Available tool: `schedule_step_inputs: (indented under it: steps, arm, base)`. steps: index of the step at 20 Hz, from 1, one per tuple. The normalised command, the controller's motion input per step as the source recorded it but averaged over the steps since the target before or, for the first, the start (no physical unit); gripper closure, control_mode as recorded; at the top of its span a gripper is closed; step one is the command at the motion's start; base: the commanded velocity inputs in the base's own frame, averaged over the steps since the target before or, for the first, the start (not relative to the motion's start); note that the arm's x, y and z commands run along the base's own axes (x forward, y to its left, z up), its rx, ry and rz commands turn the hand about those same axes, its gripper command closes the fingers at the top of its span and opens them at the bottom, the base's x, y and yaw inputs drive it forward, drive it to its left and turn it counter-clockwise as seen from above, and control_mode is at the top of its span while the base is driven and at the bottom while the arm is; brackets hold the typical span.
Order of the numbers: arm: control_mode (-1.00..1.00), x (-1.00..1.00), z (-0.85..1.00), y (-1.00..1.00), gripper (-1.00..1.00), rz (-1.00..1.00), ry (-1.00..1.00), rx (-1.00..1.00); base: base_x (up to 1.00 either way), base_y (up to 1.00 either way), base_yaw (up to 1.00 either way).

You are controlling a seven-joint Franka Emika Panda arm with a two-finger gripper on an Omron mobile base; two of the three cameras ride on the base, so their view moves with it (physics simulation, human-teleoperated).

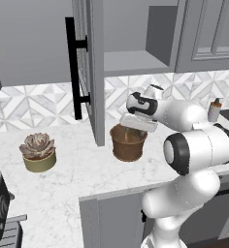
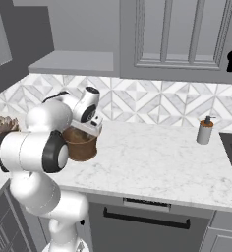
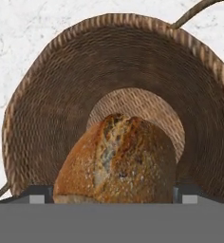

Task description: Open the cabinet, pick up the bread from the cabinet and place it in the basket. Then move the basket to the dining counter.

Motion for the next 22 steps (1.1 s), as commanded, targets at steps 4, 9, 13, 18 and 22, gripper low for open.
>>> schedule_step_inputs:
  steps: [4, 9, 13, 18, 22]
  arm:
    - [-1.0, 0.22, -0.16, 0.22, 1.0, 0.0, -0.01, 0.0]
    - [-1.0, 0.32, -0.27, 0.16, 1.0, 0.0, 0.0, 0.0]
    - [-1.0, 0.22, -0.15, 0.01, -1.0, 0.0, -0.05, 0.0]
    - [-1.0, -0.02, -0.01, 0.01, -1.0, 0.0, -0.1, 0.0]
    - [-1.0, -0.35, 0.0, 0.05, -1.0, 0.0, -0.16, 0.0]
  base:
    - [0.0, 0.0, 0.0]
    - [0.0, 0.0, 0.0]
    - [0.0, 0.0, 0.0]
    - [0.0, 0.0, 0.0]
    - [0.0, 0.0, 0.0]
